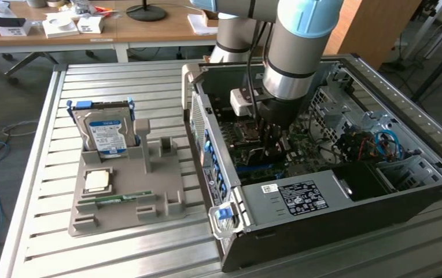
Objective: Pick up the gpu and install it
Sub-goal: 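Insert the gpu into the slot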
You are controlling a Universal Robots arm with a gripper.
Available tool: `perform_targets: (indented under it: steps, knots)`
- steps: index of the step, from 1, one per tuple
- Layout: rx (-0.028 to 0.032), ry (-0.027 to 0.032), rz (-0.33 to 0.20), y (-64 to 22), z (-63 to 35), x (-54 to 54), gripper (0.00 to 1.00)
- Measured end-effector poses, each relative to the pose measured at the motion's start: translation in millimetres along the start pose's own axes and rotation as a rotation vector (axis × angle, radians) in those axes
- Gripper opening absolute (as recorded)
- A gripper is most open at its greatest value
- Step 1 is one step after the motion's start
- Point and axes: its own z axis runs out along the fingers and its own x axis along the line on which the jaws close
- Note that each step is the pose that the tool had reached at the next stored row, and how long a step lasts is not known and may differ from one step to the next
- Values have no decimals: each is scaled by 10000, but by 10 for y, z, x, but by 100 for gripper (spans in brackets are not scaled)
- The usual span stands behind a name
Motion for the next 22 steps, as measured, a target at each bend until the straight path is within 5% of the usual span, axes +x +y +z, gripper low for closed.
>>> perform_targets:
  steps: [16, 22]
  knots:
    - [-1, 1, 0, 0, -5, 0, 33]
    - [0, 0, 0, -5, -121, -2, 33]
